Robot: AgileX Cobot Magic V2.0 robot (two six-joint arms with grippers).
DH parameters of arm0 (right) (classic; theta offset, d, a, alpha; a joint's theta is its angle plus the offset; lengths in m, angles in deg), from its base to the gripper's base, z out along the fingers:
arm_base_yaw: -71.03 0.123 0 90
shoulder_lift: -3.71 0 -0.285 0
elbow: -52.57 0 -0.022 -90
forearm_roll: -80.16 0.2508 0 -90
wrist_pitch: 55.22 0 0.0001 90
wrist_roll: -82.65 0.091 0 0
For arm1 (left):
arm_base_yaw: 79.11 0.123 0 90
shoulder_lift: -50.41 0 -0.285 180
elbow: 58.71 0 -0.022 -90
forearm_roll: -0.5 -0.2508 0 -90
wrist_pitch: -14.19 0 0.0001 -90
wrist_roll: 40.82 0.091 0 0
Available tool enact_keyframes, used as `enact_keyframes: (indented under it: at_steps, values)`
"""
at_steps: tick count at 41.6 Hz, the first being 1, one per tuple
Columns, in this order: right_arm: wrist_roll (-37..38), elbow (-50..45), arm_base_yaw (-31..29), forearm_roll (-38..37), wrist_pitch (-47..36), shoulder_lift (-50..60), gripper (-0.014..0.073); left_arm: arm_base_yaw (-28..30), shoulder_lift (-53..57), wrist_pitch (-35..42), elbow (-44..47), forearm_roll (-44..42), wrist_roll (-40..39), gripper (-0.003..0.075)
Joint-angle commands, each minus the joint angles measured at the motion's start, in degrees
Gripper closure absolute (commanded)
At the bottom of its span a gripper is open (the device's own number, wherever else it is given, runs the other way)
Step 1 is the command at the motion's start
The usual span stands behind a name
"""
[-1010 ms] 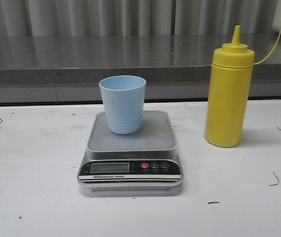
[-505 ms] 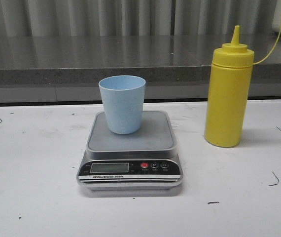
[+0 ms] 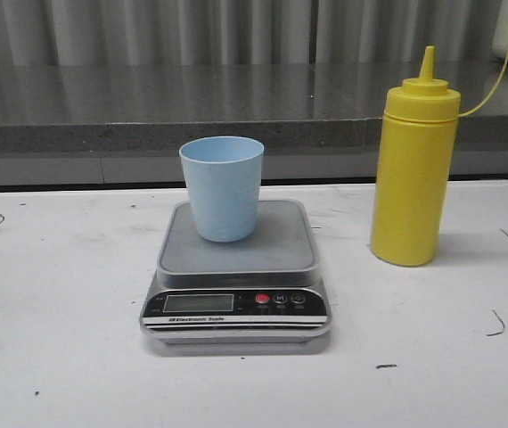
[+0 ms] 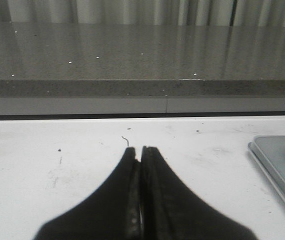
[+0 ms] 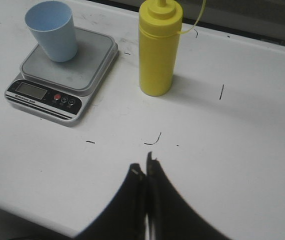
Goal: Pour seasoning into cup on scale with both arms
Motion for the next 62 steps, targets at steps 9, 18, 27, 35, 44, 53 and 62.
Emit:
enact_keyframes:
  at_steps: [9,18,27,35,44,53,62]
  values:
    - [-0.7,1.8,0.1,0.1,-3.8,-0.5,0.0711,1.4,3.9,18.4,8.4,0.7,-0.5,0.0740]
    - [-0.7,1.8,0.1,0.1,-3.5,-0.5,0.0711,1.9,4.2,18.6,9.4,0.7,-0.5,0.0740]
    - [-0.7,1.8,0.1,0.1,-3.3,-0.5,0.0711,2.8,4.2,18.2,9.4,0.7,-0.5,0.0740]
    - [-0.7,1.8,0.1,0.1,-3.3,-0.5,0.0711,2.9,4.2,18.2,9.4,0.7,-0.5,0.0740]
    - [-0.7,1.8,0.1,0.1,-3.3,-0.5,0.0711,2.9,4.2,18.2,9.4,0.7,-0.5,0.0740]
    - [-0.7,1.8,0.1,0.1,-3.3,-0.5,0.0711,2.9,4.2,18.2,9.4,0.7,-0.5,0.0740]
    - [-0.7,1.7,0.1,-0.5,-3.5,-0.5,0.0711,2.9,4.2,18.2,9.4,0.7,-0.5,0.0740]
